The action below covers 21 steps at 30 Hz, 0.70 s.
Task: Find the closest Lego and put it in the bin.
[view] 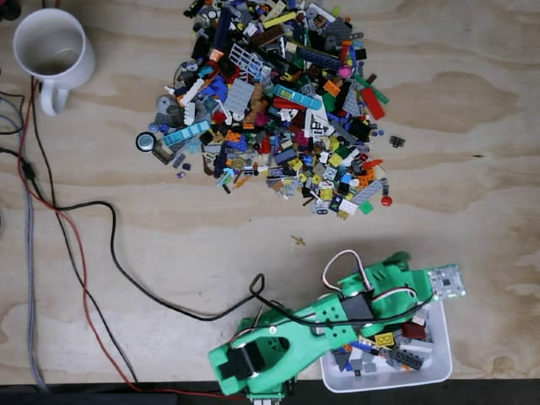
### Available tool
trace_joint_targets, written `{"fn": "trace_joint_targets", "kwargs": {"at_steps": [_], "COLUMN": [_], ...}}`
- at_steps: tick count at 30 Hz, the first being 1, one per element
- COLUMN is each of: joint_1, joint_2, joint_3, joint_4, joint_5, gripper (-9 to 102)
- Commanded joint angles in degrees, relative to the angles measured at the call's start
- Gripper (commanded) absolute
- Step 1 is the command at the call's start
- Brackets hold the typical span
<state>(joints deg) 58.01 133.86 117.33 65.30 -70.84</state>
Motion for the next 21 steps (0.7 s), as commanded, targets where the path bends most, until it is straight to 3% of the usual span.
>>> {"fn": "trace_joint_targets", "kwargs": {"at_steps": [1, 5, 10, 15, 21], "joint_1": [-26.1, -43.86, -57.57, -62.4, -61.44], "joint_2": [5.19, 6.33, 3.43, -0.09, -1.23], "joint_3": [-6.24, -5.98, -6.33, -5.54, -4.92], "joint_4": [5.01, 10.02, 12.57, 10.11, 8.35], "joint_5": [0.88, 4.66, 7.82, 10.11, 11.25], "gripper": [18, 18, 18, 17, 18]}}
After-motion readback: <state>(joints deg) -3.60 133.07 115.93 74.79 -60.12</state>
